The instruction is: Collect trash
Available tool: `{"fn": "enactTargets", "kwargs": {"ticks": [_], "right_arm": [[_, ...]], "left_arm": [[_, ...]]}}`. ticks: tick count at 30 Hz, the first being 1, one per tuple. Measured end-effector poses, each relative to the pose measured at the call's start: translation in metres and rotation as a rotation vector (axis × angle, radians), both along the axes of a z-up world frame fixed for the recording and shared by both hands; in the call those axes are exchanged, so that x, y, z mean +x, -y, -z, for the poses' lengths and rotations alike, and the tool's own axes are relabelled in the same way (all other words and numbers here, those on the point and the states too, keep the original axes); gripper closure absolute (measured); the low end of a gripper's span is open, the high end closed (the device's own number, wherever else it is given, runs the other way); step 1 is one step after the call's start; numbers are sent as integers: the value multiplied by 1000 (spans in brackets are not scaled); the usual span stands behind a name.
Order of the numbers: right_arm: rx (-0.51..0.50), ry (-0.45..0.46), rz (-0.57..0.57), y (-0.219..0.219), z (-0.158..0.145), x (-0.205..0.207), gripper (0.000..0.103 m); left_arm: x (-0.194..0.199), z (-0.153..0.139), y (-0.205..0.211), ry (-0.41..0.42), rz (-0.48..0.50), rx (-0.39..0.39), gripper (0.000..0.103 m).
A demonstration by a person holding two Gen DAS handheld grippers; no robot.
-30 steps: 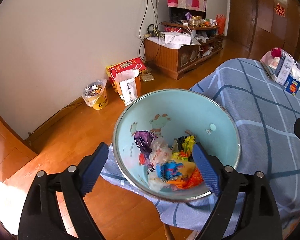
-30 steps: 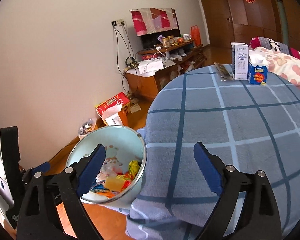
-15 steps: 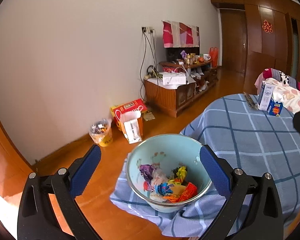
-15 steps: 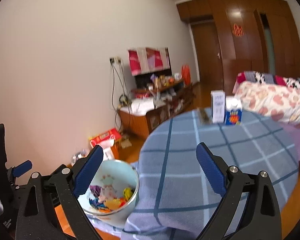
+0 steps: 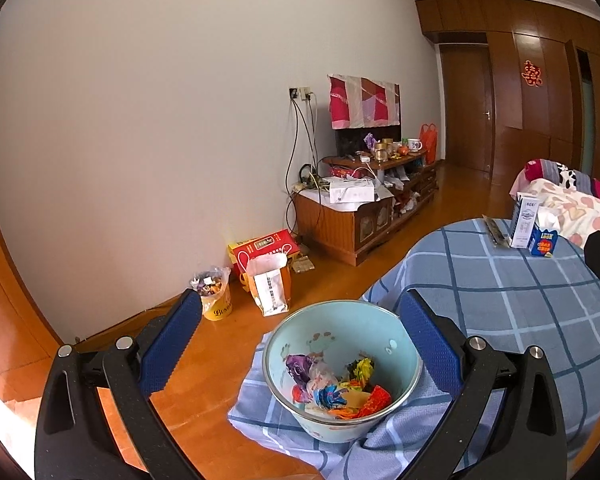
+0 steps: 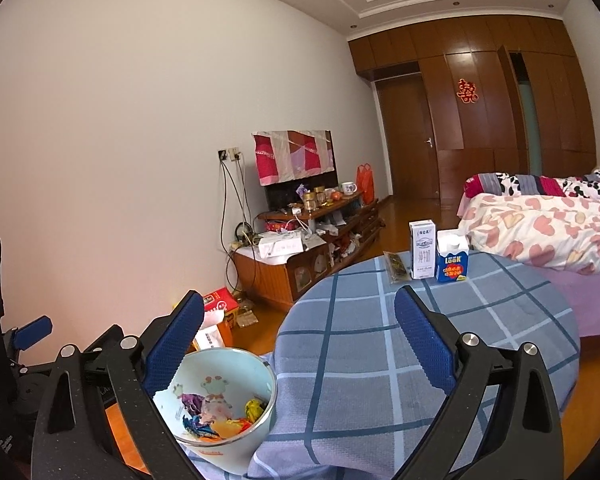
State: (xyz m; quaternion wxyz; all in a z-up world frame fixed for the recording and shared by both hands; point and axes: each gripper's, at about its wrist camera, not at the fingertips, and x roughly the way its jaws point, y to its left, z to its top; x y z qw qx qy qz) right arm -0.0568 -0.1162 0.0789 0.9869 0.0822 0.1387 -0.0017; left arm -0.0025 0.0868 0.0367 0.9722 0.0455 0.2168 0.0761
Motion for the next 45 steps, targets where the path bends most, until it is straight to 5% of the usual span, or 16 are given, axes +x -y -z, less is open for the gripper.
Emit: {"fn": "enactTargets", "kwargs": {"ticks": [45], "right_arm": [[17, -18, -2, -3, 3, 2, 9]], "left_arm": [[-1, -2, -3, 6, -15, 5, 6]]}}
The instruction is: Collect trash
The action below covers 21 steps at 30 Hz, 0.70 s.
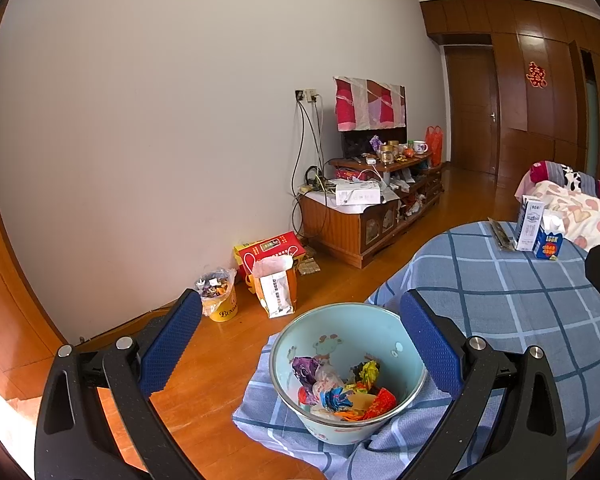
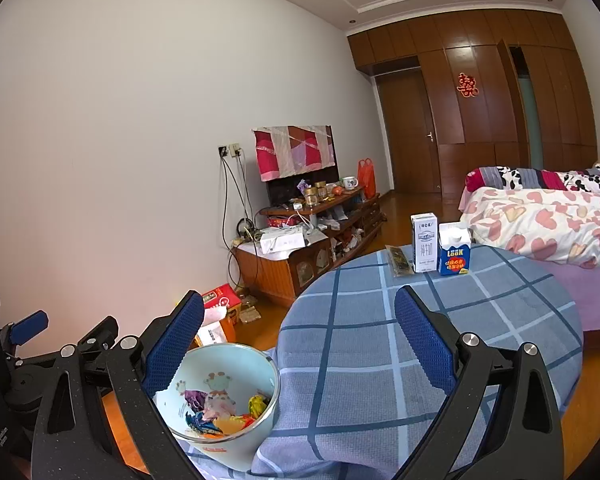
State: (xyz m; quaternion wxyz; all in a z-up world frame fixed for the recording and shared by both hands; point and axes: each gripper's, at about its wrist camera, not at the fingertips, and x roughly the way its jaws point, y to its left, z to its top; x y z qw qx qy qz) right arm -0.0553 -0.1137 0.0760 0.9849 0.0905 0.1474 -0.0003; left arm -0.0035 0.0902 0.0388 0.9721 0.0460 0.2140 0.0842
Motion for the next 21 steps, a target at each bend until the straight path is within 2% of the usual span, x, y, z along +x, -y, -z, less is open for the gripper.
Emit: {"fn": "enactTargets", "kwargs": {"ticks": [21], "right_arm": [[6, -3, 3, 0, 2, 0, 9]], "left_arm": [[-1, 0, 1, 1, 1, 1, 6]]}}
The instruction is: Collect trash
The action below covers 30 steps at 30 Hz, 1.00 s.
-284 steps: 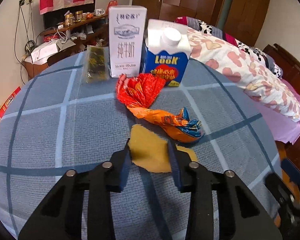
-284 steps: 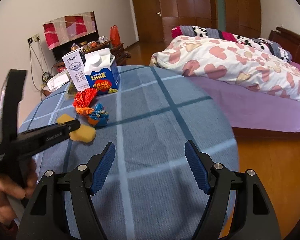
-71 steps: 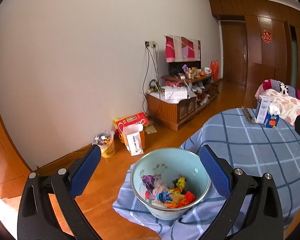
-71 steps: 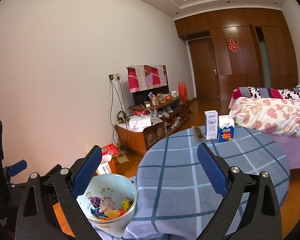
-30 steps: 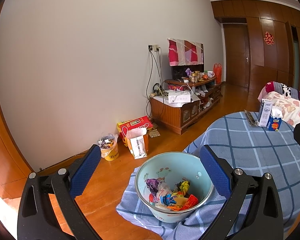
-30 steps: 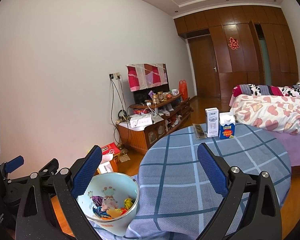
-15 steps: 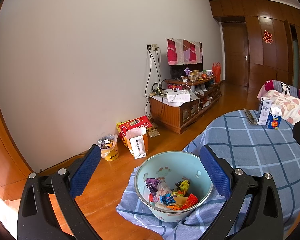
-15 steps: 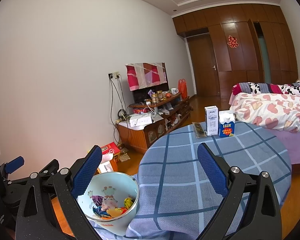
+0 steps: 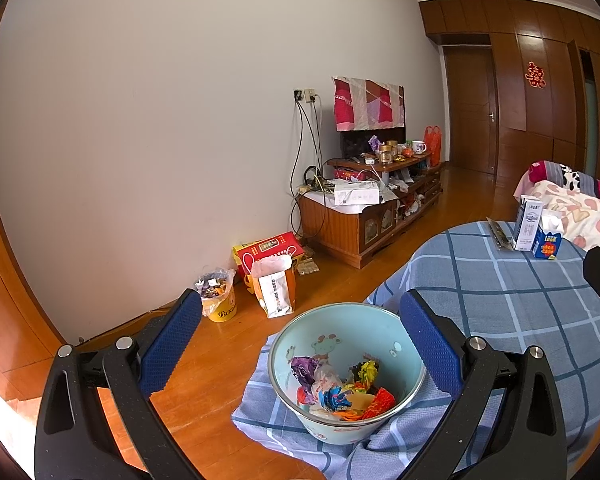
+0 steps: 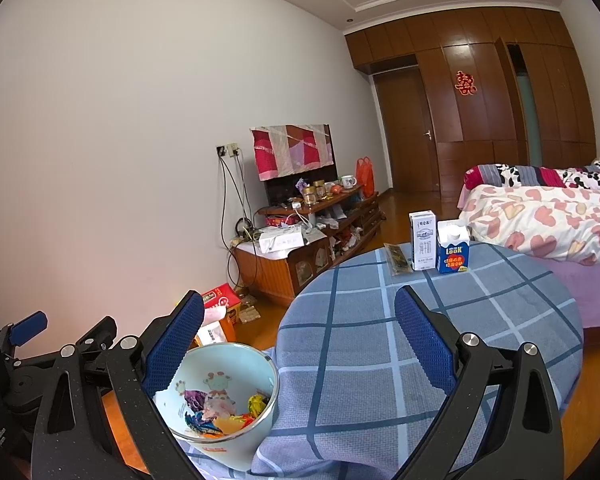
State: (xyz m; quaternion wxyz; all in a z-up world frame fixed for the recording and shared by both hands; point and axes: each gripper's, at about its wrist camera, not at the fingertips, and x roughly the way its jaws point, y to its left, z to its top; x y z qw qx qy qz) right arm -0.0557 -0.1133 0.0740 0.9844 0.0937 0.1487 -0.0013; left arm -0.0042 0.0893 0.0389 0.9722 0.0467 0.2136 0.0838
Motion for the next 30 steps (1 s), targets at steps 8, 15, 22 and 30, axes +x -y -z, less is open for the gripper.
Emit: {"fn": "enactTargets", "kwargs": {"ticks": [8, 15, 22, 30], "right_arm": [[-2, -1, 0, 0, 2, 0, 9], [-2, -2, -1, 0, 2, 0, 9], [-3, -1, 0, 1, 2, 0, 9], [2, -3, 6, 2, 6, -1, 9]], "left_arm": [[0, 0, 2, -1, 1, -2, 6], [0, -2, 4, 4, -1, -1, 6], [-1, -3, 4, 14, -6, -5, 6], [-2, -2, 5, 14, 45, -43, 8]]}}
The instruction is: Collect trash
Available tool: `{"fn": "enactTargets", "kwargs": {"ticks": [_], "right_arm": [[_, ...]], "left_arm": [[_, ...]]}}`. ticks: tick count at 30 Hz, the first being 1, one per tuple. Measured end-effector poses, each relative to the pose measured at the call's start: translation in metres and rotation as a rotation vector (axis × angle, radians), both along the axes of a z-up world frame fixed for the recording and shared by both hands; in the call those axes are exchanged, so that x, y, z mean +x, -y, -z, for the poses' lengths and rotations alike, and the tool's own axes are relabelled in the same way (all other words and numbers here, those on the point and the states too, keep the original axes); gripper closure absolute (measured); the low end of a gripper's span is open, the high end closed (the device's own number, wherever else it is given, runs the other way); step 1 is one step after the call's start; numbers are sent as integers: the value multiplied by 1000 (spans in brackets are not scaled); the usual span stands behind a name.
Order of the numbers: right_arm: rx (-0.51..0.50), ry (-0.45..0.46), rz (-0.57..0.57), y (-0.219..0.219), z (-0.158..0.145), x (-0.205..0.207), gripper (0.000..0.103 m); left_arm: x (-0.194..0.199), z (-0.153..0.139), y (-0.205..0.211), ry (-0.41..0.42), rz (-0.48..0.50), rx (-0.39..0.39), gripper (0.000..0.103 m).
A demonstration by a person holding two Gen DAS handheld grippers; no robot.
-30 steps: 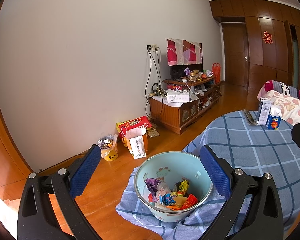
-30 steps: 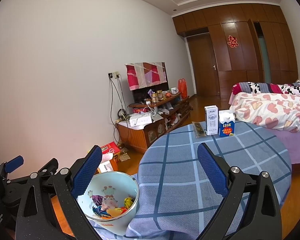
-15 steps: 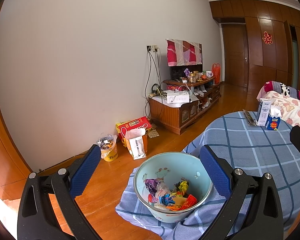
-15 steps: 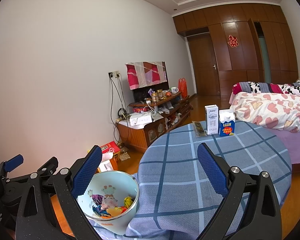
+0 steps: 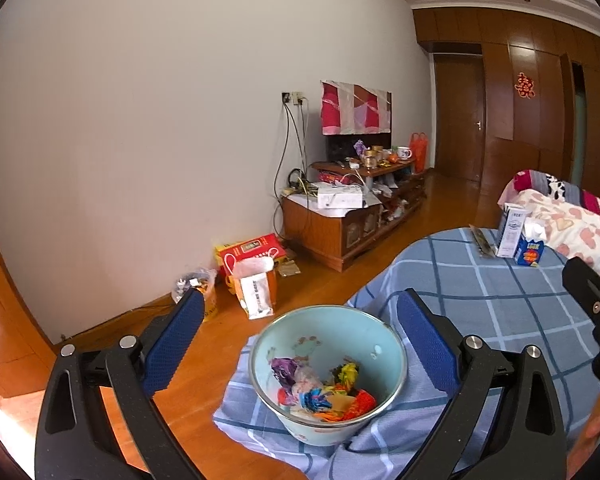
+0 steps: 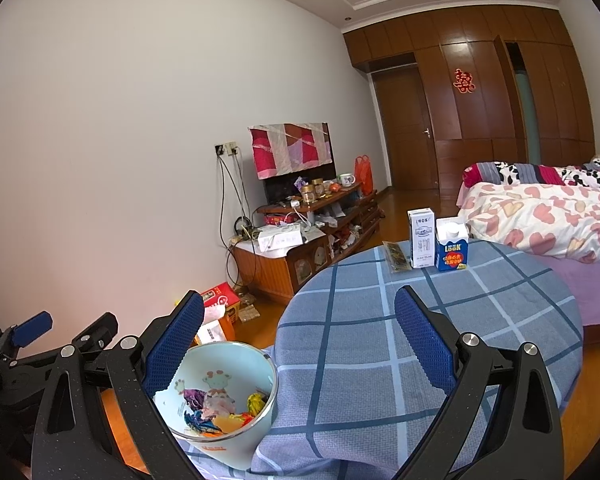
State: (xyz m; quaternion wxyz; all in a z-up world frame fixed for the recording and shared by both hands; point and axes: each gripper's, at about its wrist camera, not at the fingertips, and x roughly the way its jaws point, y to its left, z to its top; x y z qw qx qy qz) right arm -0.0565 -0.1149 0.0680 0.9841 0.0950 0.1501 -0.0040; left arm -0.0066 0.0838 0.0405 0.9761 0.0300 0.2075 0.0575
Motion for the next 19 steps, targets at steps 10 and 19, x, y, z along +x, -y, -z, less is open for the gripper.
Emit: {"fn": "enactTargets", "kwargs": {"ticks": [10, 19], "right_arm": [[6, -19, 11, 3, 4, 2, 9], [12, -28, 13, 5, 4, 5, 9]], "left_arm": [[3, 2, 2, -8, -11, 16, 6], [5, 7, 3, -26, 6, 15, 6]]}}
